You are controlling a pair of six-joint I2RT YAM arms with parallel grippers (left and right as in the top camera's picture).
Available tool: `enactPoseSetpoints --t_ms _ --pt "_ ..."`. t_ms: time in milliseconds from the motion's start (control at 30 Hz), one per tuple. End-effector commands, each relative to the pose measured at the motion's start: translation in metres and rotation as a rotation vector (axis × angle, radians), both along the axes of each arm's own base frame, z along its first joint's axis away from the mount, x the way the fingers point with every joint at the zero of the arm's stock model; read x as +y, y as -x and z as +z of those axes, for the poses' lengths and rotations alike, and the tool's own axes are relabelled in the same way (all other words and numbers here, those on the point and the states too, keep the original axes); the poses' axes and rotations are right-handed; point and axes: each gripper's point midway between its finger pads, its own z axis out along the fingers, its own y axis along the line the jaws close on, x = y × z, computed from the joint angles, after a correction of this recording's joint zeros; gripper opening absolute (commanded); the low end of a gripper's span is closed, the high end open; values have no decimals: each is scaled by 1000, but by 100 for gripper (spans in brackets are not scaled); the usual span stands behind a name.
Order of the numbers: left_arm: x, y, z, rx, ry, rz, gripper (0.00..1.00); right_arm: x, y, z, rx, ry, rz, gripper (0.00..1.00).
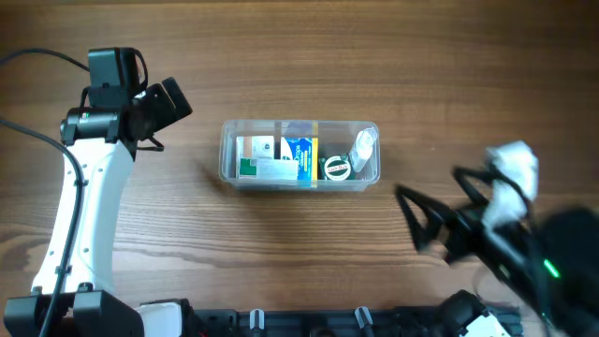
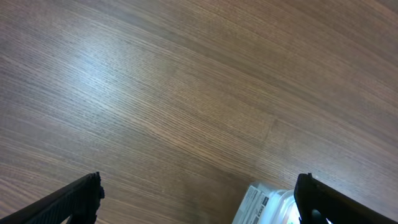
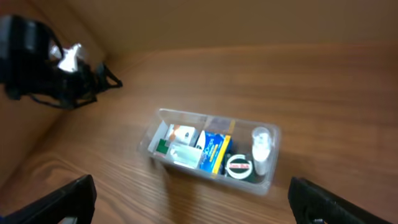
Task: Pack container
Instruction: 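Release the Zam-Buk box and lift the right gripper away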
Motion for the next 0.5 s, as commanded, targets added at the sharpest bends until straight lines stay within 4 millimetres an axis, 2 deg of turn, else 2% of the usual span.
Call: enactPoseSetpoints --t_ms 0,133,233,467 --pt "3 1 4 -15 1 18 100 -30 32 15 -87 -40 -37 100" --pt "3 1 4 -15 1 18 100 -54 67 17 -152 -83 -37 100" --pt "3 1 4 -14 1 18 100 -65 84 20 -197 -114 -36 100" --pt "3 1 4 -14 1 18 100 -81 107 7 -214 -100 -29 100"
